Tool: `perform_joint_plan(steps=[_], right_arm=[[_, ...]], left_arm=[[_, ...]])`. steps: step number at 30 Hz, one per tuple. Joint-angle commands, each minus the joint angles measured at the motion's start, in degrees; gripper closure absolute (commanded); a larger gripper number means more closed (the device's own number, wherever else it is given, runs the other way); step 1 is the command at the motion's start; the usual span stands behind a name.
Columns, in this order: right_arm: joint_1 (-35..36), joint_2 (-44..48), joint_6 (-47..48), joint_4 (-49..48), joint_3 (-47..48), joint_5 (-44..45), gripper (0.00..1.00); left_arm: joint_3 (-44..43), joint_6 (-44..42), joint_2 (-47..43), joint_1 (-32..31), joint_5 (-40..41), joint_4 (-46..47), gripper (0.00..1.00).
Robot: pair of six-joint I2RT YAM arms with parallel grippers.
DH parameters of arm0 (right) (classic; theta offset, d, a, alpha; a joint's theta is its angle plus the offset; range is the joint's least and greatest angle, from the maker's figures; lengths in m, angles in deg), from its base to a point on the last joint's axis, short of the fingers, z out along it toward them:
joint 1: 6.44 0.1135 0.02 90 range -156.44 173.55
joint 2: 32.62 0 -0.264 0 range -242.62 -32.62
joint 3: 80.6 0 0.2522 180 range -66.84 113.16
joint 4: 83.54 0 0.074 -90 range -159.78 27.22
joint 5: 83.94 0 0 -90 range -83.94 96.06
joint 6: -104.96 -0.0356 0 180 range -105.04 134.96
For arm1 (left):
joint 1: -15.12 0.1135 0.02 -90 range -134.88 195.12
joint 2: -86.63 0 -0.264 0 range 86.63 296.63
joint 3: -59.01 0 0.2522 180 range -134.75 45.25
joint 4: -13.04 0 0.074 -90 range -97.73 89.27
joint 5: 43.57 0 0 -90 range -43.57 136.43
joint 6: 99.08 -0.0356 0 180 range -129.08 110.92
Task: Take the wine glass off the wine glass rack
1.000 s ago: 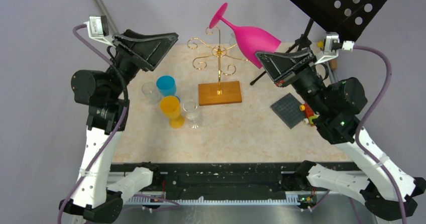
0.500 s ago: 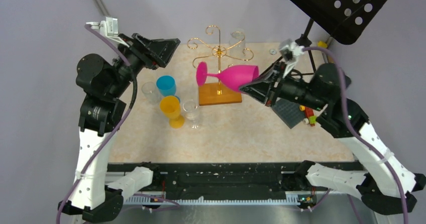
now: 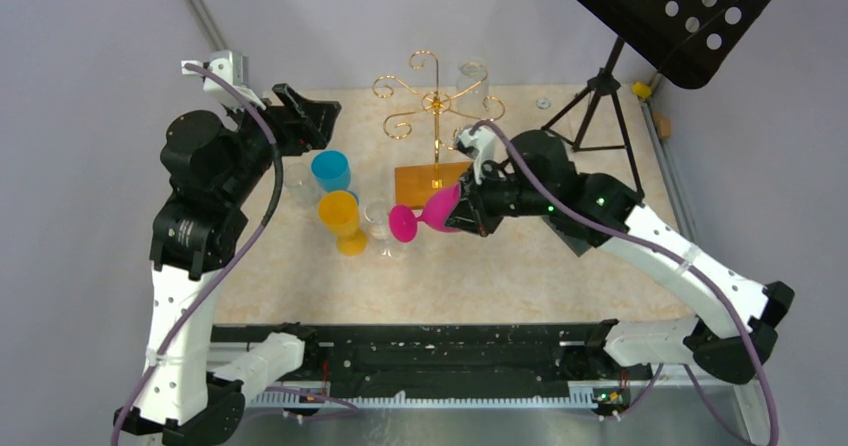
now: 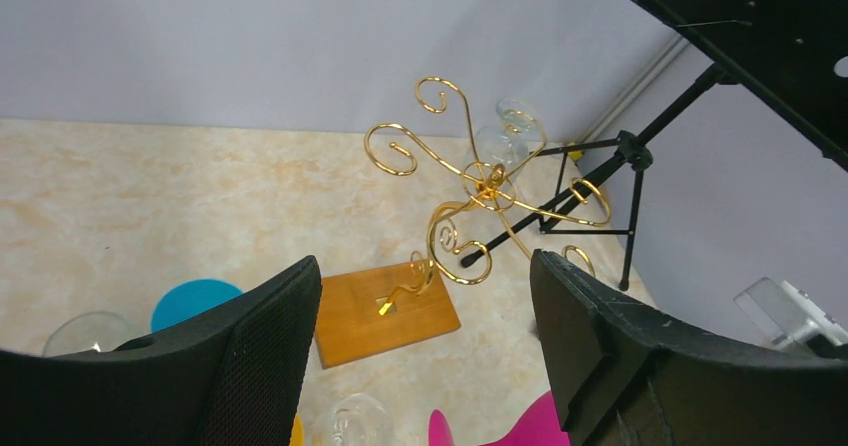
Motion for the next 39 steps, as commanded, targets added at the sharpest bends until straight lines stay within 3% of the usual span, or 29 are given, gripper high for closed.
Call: perform_joint_plan(steps=[1, 5, 11, 20, 39], right_arm=[[6.1, -6.2, 3.3, 7.9, 6.5, 11.9, 1.0], [9.6, -13.9, 2.7, 14.3, 11.0, 22.7, 1.0], [13.3, -23.3, 1.2, 17.2, 16.0, 29.1, 1.0], [14.6, -32.8, -0.3, 19.6, 21.1, 32.6, 1.0], [14.6, -38.4, -0.3, 18.3, 23.5, 32.3, 0.99]], left_arm=[[0.9, -2.7, -1.4, -0.1, 2.6, -0.5, 0.2], [1.3, -4.0, -1.8, -0.1, 4.3, -1.9, 0.2], [2.7, -5.4, -3.3, -0.1, 7.7, -2.6, 0.19], [3.9, -6.6, -4.0, -0.1, 8.8, -2.6, 0.19], [4.4, -7.4, -4.6, -0.1, 8.9, -2.4, 0.18]])
